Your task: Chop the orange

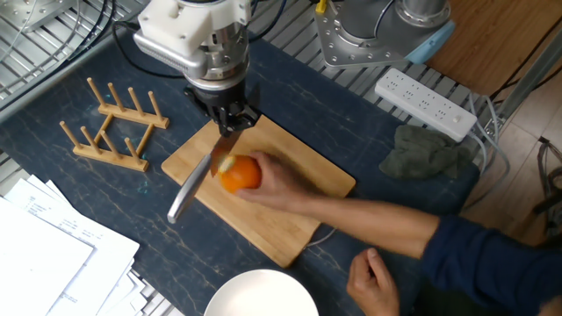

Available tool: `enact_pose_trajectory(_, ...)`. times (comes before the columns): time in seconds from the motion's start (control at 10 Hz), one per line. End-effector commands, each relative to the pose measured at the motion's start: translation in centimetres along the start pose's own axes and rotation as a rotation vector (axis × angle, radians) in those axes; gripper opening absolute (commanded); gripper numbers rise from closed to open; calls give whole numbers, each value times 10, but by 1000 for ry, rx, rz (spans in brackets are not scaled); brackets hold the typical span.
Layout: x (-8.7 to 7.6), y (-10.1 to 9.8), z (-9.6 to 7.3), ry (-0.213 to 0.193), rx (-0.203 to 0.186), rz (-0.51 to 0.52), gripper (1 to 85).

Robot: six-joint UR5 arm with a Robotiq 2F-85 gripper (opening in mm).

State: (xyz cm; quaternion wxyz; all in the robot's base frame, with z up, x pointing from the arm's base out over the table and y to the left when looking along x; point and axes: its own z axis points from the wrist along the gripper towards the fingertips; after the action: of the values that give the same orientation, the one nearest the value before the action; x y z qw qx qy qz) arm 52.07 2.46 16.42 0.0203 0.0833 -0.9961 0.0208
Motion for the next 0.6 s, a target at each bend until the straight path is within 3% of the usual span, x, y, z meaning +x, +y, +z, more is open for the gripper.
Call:
enact_pose_trajectory(0.0, 1, 8, 0, 11, -26, -12, 13)
enact_pose_trajectory(0.5, 15, 11, -5, 49, -39, -20, 13)
